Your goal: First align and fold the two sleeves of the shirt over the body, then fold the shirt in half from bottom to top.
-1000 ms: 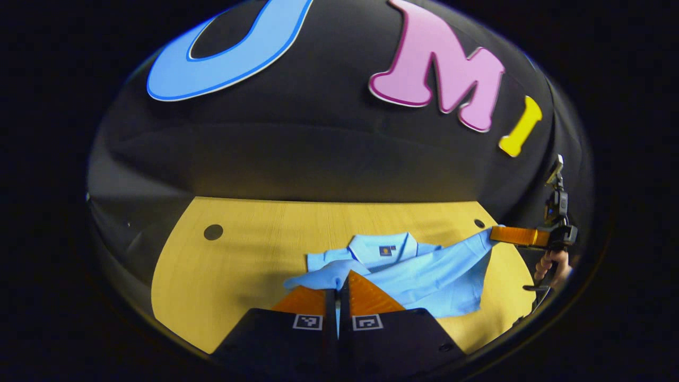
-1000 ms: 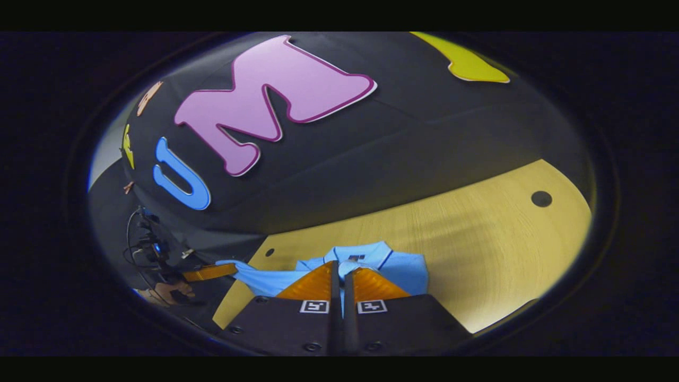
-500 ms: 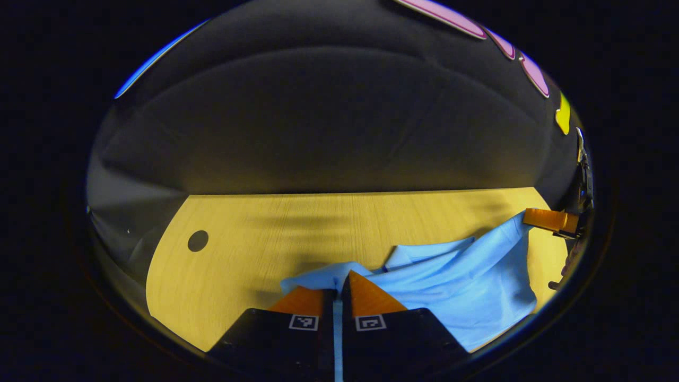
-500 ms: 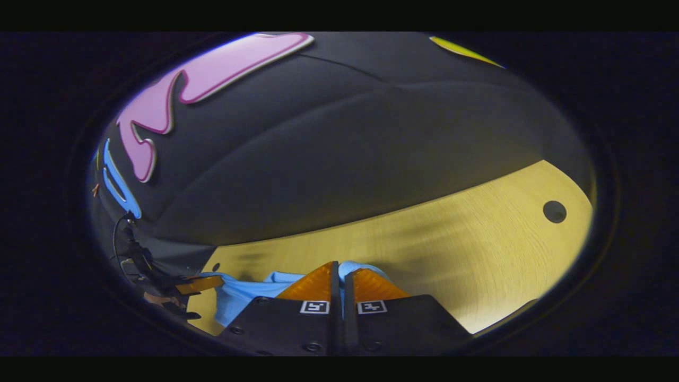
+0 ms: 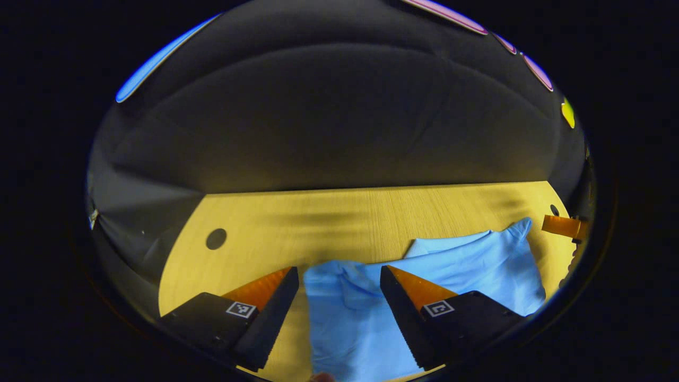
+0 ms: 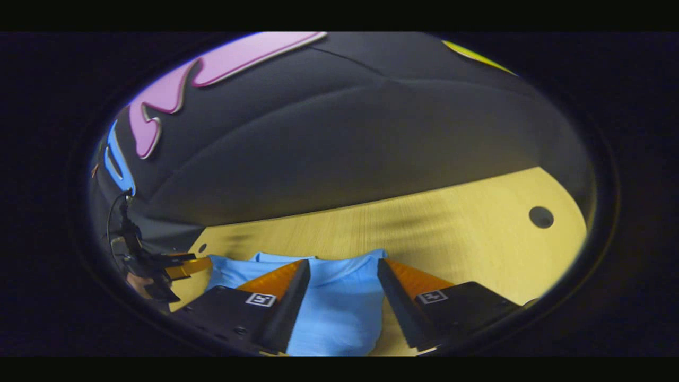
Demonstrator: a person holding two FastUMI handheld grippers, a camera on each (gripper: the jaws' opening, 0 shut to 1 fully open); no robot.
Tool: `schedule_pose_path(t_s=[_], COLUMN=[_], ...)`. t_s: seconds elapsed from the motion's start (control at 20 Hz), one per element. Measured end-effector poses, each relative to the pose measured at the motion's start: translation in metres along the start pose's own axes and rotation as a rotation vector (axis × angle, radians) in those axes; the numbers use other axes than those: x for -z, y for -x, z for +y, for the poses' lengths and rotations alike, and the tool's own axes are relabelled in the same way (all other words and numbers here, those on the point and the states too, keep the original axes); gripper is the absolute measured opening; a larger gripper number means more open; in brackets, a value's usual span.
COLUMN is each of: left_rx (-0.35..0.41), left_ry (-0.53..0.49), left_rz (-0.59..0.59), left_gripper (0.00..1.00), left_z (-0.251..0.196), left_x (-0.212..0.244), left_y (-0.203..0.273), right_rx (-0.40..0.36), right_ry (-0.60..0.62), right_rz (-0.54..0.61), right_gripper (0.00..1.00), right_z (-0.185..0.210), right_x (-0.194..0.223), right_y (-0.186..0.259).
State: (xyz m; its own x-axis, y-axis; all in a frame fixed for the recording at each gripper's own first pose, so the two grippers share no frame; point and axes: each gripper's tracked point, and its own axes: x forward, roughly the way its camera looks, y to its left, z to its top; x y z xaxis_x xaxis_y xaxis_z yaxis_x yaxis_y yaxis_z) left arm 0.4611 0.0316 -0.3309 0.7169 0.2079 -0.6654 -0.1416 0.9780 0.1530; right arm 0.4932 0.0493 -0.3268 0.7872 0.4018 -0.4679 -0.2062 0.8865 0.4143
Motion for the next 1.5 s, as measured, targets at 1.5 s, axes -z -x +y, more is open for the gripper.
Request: schedule_pose_path(t_s=[1.5], left_rx=[0.194], left_ry=[0.062], left_rz=[-0.705], left_gripper=[0.99], left_z=[0.016], left_x=[0.020], left_y=[0.556], right_rx=[0.154], right_ry=[0.360], right_rz=[-0.660], right_gripper=[0.96], right_z=[0.255], right_x=[-0.037], right_y=[0.503])
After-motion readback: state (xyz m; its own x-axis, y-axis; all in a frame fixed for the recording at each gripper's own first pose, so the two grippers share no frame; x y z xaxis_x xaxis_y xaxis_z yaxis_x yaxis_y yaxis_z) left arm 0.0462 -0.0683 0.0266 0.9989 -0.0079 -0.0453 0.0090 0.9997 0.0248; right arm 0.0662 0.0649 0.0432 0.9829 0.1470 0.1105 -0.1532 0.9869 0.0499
